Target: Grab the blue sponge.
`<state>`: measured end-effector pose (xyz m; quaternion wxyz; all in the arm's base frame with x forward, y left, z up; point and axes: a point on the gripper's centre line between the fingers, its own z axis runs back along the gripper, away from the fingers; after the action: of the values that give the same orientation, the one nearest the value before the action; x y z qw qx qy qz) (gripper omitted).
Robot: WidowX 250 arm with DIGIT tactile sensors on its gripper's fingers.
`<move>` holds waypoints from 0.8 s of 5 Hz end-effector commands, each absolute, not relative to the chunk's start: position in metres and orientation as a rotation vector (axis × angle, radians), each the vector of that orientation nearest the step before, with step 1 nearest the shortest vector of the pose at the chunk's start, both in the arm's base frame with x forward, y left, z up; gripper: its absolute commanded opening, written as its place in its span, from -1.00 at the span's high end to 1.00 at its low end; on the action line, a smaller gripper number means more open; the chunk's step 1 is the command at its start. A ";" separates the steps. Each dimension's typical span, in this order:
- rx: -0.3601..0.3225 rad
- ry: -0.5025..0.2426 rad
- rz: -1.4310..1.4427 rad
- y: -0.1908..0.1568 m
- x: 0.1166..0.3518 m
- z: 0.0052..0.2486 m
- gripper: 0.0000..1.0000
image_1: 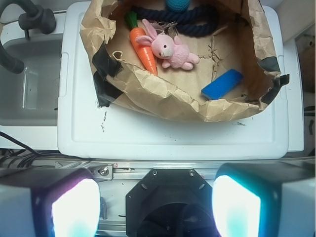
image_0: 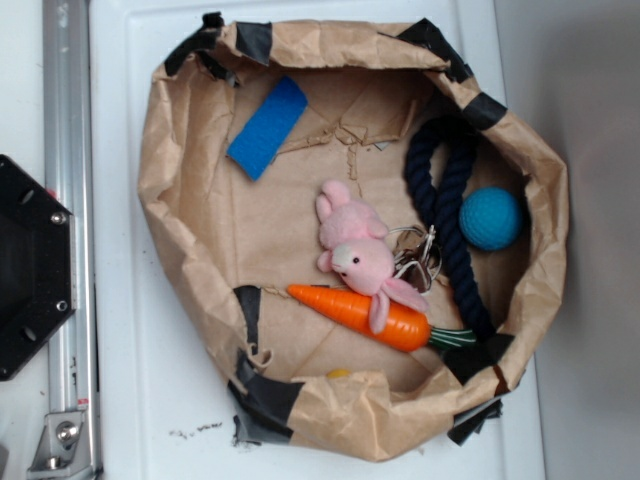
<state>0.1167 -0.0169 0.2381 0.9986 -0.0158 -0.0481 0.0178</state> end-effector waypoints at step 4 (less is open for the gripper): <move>0.101 -0.076 0.679 0.019 0.244 0.139 -1.00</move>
<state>0.2391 0.0081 0.1234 0.9468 0.0582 -0.0070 0.3166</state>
